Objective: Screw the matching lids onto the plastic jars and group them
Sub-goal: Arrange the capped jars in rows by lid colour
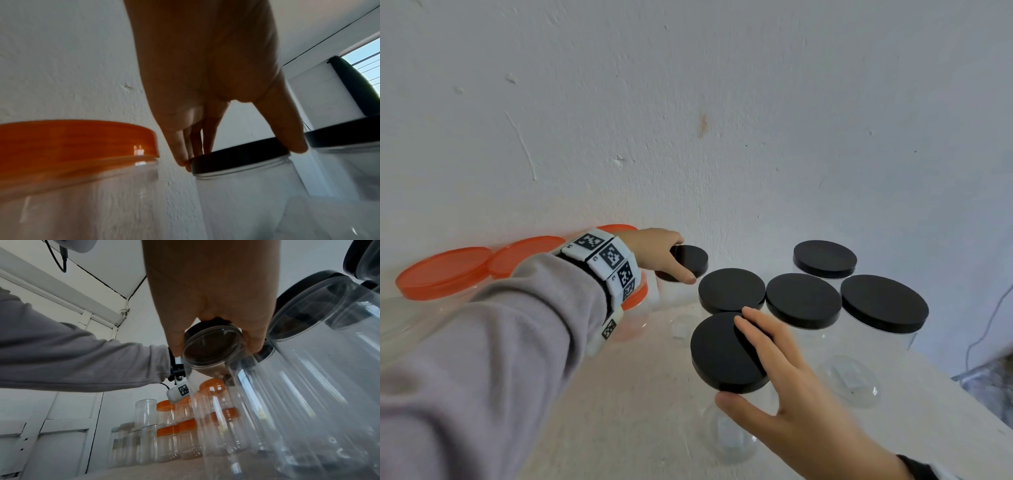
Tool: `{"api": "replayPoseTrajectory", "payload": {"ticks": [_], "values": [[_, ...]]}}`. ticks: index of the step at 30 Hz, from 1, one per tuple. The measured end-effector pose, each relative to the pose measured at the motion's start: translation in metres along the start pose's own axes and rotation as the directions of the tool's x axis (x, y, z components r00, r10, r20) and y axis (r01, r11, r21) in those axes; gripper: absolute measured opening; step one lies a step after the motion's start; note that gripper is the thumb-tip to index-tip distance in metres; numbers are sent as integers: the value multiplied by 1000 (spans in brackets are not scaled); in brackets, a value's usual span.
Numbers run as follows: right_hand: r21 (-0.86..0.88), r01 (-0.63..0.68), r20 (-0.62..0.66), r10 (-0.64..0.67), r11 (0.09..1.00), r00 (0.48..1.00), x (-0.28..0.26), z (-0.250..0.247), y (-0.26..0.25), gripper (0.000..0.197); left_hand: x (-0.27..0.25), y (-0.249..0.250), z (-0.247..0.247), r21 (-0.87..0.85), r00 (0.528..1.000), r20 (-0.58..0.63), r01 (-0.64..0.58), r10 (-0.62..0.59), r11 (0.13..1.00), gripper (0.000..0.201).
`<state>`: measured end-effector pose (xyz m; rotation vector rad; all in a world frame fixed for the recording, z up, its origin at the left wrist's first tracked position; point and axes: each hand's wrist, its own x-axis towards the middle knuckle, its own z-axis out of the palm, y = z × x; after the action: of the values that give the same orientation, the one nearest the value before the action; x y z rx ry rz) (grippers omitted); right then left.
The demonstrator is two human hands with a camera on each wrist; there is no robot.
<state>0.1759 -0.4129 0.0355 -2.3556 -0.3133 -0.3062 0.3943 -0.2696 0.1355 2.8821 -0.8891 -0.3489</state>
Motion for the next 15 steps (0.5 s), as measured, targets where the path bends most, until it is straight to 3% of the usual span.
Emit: {"api": "replayPoseTrajectory", "payload": {"ticks": [9, 15], "values": [[7, 7, 10, -8, 1000, 1000, 2, 1, 2, 73, 27, -3, -2, 66, 994, -52, 96, -92, 993, 57], [5, 8, 20, -8, 1000, 1000, 2, 0, 3, 73, 37, -3, -3, 72, 983, -75, 171, -166, 983, 54]]}}
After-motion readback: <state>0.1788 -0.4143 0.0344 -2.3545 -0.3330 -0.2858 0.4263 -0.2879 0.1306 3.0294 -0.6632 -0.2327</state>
